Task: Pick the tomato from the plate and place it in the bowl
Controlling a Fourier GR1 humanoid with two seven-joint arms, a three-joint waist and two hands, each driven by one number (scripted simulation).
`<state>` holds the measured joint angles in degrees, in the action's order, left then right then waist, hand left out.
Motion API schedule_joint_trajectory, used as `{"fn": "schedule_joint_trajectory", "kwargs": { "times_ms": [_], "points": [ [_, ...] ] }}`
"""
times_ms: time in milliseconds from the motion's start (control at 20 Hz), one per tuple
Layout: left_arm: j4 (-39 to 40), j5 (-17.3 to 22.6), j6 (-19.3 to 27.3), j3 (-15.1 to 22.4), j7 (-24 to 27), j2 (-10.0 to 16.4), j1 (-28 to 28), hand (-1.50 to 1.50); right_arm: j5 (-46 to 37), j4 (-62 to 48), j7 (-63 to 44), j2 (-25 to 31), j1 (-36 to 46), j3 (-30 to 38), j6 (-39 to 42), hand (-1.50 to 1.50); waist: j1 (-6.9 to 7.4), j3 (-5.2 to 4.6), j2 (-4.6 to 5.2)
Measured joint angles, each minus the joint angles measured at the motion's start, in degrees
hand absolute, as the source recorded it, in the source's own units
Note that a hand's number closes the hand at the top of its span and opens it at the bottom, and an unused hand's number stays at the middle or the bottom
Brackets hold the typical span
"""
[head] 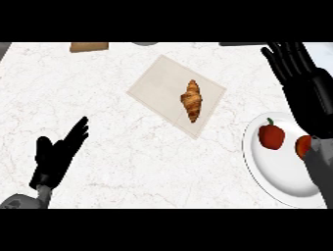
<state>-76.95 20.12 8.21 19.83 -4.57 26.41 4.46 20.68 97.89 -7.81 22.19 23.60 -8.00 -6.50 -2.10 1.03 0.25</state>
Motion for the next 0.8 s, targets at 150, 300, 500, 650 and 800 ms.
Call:
{"fn": "schedule_joint_trajectory", "kwargs": {
  "times_ms": [150,300,500,650,800],
  "points": [
    [-1.96,-1.41,2.02,-0.15,1.33,-1.11,0.51,0.00,0.28,0.76,3.73,3.90,-5.08,-1.19,8.07,1.50,0.65,-0.45,-0.22],
    [-4.18,-2.01,4.54,-2.13,3.26,-1.86,3.00,0.00,-2.72,1.46,8.17,9.50,-9.52,-5.89,18.00,1.50,0.68,-0.58,-0.48],
    [-5.66,-1.90,7.08,-3.61,4.86,-3.58,3.62,0.00,-10.63,0.96,20.35,14.49,-13.89,-1.22,17.00,-1.50,-1.39,-0.53,-1.10],
    [-6.80,-2.29,8.49,-3.74,5.67,-4.73,3.77,0.00,-8.79,-1.84,33.55,12.72,-20.54,1.51,18.74,-1.50,-1.56,-0.36,-0.71],
    [-7.78,-2.70,9.17,-3.82,5.96,-5.10,3.76,0.00,-7.97,-5.44,47.86,13.50,-26.11,5.37,22.69,-1.50,-1.26,-0.41,-0.58]
  ]
}}
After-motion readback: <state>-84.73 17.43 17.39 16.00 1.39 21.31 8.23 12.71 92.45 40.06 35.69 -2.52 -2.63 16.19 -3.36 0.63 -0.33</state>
